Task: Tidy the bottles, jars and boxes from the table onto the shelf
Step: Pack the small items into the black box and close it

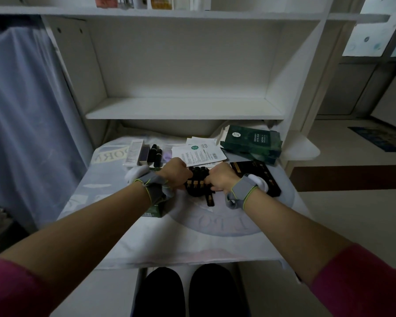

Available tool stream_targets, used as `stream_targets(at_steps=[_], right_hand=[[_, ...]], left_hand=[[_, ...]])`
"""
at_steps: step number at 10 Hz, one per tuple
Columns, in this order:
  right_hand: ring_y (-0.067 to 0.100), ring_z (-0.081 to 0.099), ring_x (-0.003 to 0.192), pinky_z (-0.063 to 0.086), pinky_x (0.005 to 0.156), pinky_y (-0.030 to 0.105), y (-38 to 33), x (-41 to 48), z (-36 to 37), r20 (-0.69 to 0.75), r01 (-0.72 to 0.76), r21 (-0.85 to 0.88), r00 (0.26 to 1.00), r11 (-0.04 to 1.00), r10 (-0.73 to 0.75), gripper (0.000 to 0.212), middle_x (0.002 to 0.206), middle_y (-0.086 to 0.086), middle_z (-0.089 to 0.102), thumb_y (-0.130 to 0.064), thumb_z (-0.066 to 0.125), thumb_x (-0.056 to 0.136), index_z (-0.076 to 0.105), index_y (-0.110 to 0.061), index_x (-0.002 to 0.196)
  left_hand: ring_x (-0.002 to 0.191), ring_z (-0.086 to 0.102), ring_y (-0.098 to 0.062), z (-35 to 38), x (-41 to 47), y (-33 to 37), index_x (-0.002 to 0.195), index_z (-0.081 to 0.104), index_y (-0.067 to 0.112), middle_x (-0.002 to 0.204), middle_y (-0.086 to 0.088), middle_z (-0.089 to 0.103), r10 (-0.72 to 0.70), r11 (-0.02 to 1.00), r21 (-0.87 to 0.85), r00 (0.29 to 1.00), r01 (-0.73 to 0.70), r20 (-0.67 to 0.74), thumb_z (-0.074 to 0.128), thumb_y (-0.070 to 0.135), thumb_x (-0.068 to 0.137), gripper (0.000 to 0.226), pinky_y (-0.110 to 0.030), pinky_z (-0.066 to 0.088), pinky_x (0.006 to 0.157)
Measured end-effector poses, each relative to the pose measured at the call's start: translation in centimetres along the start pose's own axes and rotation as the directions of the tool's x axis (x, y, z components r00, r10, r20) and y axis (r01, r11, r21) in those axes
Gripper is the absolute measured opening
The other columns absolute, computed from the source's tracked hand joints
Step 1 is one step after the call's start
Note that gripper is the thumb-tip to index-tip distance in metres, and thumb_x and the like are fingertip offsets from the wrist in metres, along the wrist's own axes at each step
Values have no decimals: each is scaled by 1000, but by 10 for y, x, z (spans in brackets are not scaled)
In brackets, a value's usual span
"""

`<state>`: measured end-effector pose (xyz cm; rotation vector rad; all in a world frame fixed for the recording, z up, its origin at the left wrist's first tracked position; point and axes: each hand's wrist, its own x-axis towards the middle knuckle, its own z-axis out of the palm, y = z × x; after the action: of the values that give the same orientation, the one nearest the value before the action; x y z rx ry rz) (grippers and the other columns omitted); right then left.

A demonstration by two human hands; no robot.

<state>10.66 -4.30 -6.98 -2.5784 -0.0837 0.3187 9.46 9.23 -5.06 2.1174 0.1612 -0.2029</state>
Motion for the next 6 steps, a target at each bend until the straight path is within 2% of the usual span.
stream_targets(at_steps=[1, 2, 3, 4, 5, 6], right_hand=[[22, 62, 78, 58, 75, 39, 7, -1, 4, -52, -160, 521, 975, 838, 218, 30, 82, 12, 62, -9, 64, 83, 64, 2, 111], [28, 65, 88, 56, 87, 47, 10, 3, 7, -54, -121, 432, 986, 894, 160, 35, 102, 22, 68, -9, 68, 77, 65, 4, 109], [36, 64, 104, 54, 90, 48, 12, 3, 8, -52, -99, 410, 990, 907, 132, 35, 111, 24, 66, -9, 68, 77, 65, 5, 110], [37, 64, 106, 53, 91, 48, 13, -1, 8, -42, -64, 388, 995, 920, 87, 27, 109, 22, 67, -10, 70, 75, 67, -2, 101], [34, 65, 99, 54, 91, 47, 13, -3, 5, -30, -38, 394, 998, 918, 54, 15, 102, 19, 68, -10, 71, 75, 65, -12, 89], [26, 56, 79, 53, 74, 41, 16, -3, -2, -65, -8, 422, 997, 907, 39, 21, 81, 13, 59, -2, 69, 74, 56, -17, 68]], left_hand=[[75, 60, -30, 0, 3, -2, 69, 52, 4, 81, -18, 57, -11, 1000, -27, 1000, 11, -21, 60, 0, 85, 18, -55, 54, 84], [70, 59, -29, 3, 6, -5, 78, 61, -6, 76, -17, 59, -18, 999, -38, 1000, 18, -19, 64, 2, 83, 10, -52, 56, 83], [69, 61, -27, 7, 9, -9, 81, 63, -9, 76, -20, 63, -19, 1000, -24, 998, 17, -64, 70, 3, 79, 14, -55, 56, 78], [77, 68, -35, 9, 7, -6, 91, 63, -16, 90, -29, 69, -20, 1000, -4, 995, 20, -96, 71, 2, 76, 25, -51, 58, 78], [72, 65, -27, 6, -3, 2, 100, 61, -16, 89, -23, 68, -10, 999, 41, 999, 12, -49, 61, -2, 81, 24, -34, 59, 71], [63, 61, -23, 3, -4, 6, 107, 59, -16, 84, -16, 63, -12, 999, 33, 1000, 12, -25, 56, -5, 84, 26, -23, 55, 58]])
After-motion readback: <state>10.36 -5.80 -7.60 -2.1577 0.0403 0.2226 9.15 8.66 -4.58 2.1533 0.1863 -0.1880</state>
